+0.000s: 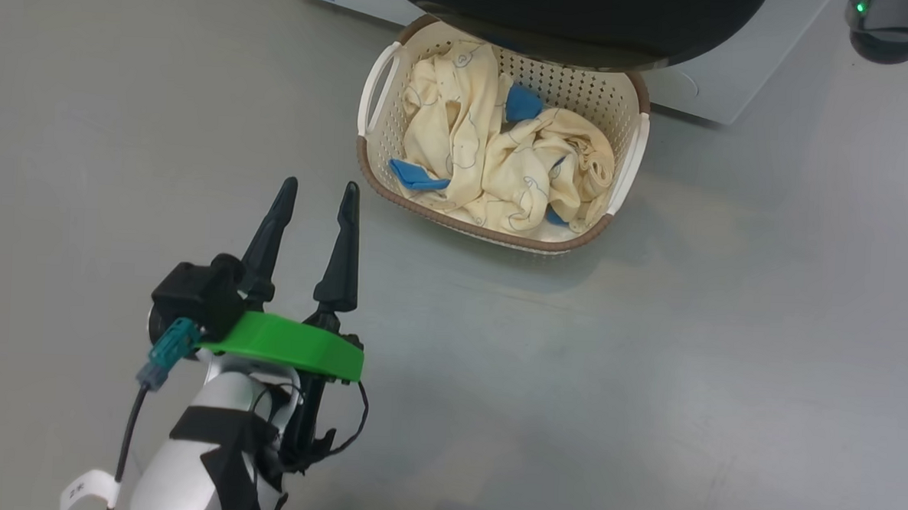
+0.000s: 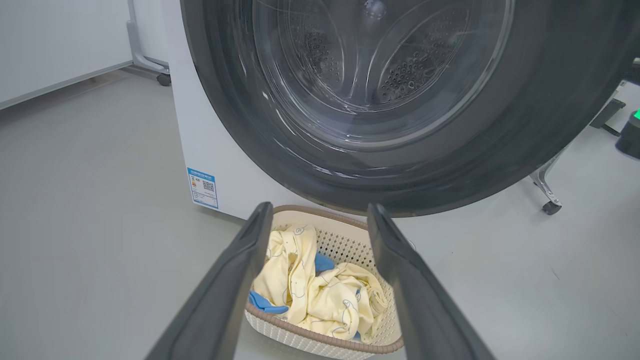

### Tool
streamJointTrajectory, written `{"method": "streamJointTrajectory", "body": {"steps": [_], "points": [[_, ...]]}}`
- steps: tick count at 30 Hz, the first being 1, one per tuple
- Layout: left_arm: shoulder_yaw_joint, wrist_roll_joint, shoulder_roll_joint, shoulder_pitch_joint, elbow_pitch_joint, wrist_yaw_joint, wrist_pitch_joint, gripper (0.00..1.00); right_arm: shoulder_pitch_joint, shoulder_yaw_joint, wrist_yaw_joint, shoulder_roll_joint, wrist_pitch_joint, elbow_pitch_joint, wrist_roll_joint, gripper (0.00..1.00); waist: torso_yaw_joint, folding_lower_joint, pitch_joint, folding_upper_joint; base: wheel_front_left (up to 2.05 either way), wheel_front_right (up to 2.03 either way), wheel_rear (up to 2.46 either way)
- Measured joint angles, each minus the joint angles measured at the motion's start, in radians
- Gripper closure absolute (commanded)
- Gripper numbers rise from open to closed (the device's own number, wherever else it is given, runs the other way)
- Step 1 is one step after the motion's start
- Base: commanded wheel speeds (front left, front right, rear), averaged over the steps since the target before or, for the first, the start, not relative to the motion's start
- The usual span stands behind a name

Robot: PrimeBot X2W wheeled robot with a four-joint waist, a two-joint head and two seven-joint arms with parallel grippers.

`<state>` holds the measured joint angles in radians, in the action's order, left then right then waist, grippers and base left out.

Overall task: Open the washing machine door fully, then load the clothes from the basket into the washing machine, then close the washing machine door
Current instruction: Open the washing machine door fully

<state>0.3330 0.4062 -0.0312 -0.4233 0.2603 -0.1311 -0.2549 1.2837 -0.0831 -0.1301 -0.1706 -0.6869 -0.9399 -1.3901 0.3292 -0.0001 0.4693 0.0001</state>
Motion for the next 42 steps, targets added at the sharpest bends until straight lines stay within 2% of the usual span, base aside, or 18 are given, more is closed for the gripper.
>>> {"method": "streamJointTrajectory", "body": {"steps": [14, 26, 42], "points": [[0.000, -0.006, 0.000, 0.017, 0.002, 0.000, 0.000, 0.00, -0.079, -0.028, 0.000, 0.026, -0.035, 0.003, 0.001, 1.00, -0.012, 0.0000, -0.034, 0.0000, 0.00, 0.00, 0.00], [0.001, -0.022, -0.001, 0.044, 0.009, 0.000, 0.000, 0.00, -0.175, -0.084, 0.000, 0.068, -0.093, 0.071, -0.018, 1.00, -0.033, 0.0000, -0.071, -0.0001, 0.00, 0.00, 0.00], [0.002, -0.036, -0.001, 0.080, 0.014, 0.000, 0.000, 0.00, -0.259, -0.184, 0.000, 0.087, -0.151, 0.149, -0.077, 1.00, -0.049, 0.0000, -0.111, 0.0000, 0.00, 0.00, 0.00]]}}
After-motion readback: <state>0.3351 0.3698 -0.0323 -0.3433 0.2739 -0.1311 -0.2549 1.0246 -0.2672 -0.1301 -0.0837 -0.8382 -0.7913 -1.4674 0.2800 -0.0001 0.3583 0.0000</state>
